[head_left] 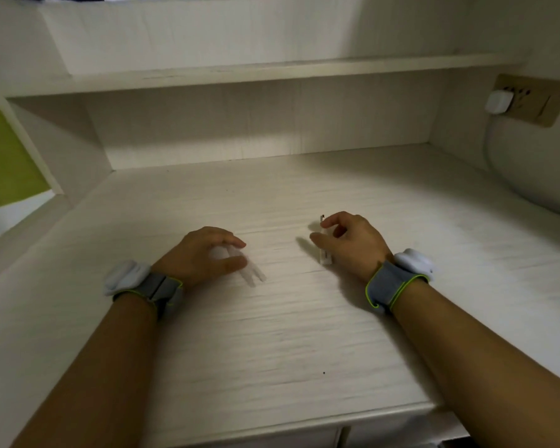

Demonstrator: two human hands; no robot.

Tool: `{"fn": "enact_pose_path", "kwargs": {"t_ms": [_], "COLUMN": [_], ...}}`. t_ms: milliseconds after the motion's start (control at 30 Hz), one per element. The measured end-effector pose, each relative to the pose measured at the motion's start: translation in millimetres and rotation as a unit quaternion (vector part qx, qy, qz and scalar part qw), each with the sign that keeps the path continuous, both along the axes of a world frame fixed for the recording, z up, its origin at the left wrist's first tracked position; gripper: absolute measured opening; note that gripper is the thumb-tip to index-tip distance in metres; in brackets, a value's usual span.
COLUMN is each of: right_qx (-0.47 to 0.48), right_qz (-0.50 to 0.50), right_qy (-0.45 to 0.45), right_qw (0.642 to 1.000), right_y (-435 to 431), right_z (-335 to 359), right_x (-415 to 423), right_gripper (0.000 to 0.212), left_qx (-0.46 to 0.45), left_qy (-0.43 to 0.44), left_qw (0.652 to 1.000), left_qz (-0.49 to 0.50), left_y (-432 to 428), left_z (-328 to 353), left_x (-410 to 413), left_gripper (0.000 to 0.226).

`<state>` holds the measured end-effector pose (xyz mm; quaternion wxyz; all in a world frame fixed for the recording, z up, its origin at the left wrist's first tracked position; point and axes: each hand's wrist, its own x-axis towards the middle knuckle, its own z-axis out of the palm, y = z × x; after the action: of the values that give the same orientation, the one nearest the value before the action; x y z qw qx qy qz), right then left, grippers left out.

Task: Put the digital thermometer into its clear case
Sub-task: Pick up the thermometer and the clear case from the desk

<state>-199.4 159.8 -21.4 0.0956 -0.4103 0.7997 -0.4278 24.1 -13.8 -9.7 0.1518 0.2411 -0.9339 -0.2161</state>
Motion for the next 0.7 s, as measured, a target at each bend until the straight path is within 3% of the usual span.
{"fn": "enact_pose_path", "kwargs": {"t_ms": [200,533,700], "right_qx": [0.089,0.021,-0.103], "right_qz": [-0.001,-0.030,-0.039], "right_qy": [0.099,0.020,-0.074], "right_qw": [0.991,0.999,0.991], "right_y": [2.1,6.1,7.6], "right_z": [0.9,2.6,7.0], "right_x": [7.3,3.5,0.4], "right_gripper": [0.058,0.035,0.027], "left_qx": [-0.029,-0.051,-0.038], "left_qy": [-0.005,0.025,0.068], "left_qw": [0.999,0.998,0.996], "left_qz": [-0.023,-0.015,0.032], "left_y": [5.0,8.8,8.4], "left_z": [0.1,-1.5,-1.1], "left_x": [2.8,-3.1,-6.0], "left_gripper": [0.042,0.018,0.016]}}
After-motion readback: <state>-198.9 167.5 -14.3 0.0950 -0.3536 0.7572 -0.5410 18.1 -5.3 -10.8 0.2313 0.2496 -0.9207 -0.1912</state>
